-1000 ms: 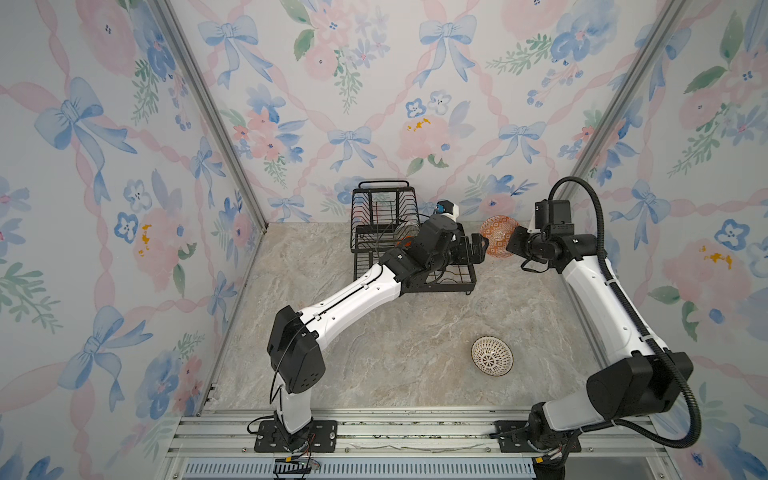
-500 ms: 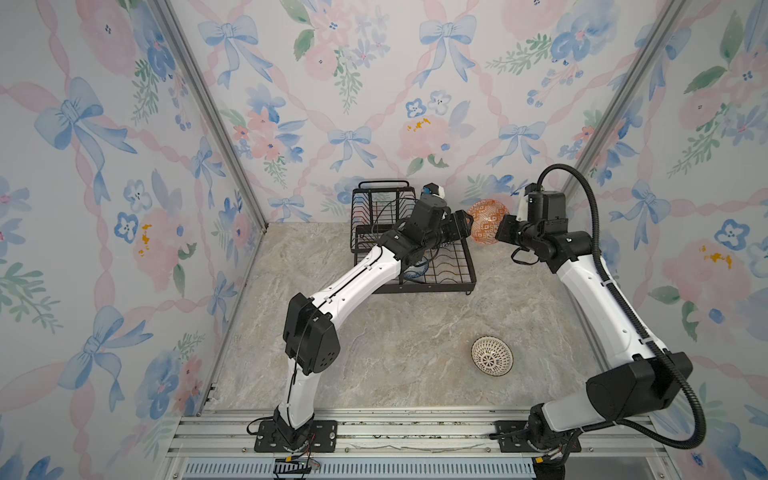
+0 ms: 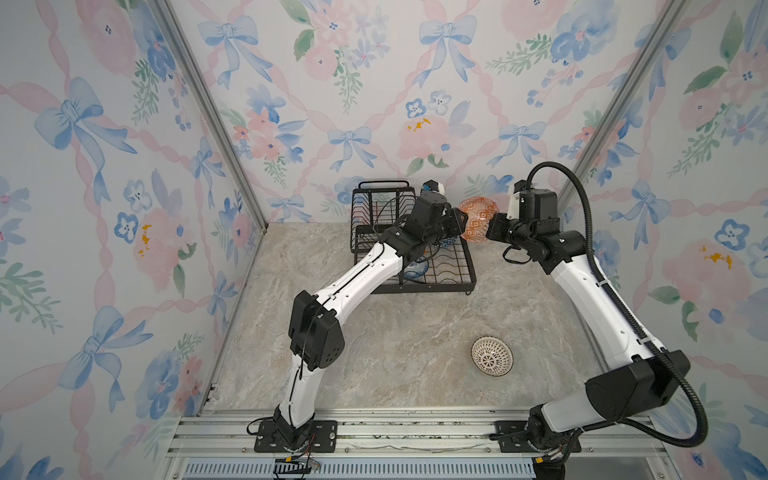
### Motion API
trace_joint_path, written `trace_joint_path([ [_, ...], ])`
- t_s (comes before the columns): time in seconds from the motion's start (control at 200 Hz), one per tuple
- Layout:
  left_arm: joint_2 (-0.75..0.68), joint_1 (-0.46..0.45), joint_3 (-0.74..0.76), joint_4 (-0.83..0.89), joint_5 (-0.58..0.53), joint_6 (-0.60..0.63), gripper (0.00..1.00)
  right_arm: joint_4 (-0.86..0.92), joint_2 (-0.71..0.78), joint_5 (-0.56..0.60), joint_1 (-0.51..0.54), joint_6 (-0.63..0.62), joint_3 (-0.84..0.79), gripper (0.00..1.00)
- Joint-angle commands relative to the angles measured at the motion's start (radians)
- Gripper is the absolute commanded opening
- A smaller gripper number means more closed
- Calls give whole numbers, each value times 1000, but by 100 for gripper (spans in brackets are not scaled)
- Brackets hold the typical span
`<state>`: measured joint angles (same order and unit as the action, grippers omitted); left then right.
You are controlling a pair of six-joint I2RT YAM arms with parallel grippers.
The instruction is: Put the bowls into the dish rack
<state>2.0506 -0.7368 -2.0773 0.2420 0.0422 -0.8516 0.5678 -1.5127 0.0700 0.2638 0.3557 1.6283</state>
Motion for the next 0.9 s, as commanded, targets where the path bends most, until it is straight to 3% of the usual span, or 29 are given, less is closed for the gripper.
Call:
trace_joint_path([
  [0.0, -6, -4, 10, 5, 11, 8, 31, -38, -4, 37, 9, 20, 1, 0],
  [0.575, -59, -13, 89, 6, 15, -1, 0, -6, -15, 107, 49, 78, -18, 6],
  [0.895, -96, -9, 114, 6, -17, 6, 0, 13, -31, 115, 60, 99, -7, 17],
])
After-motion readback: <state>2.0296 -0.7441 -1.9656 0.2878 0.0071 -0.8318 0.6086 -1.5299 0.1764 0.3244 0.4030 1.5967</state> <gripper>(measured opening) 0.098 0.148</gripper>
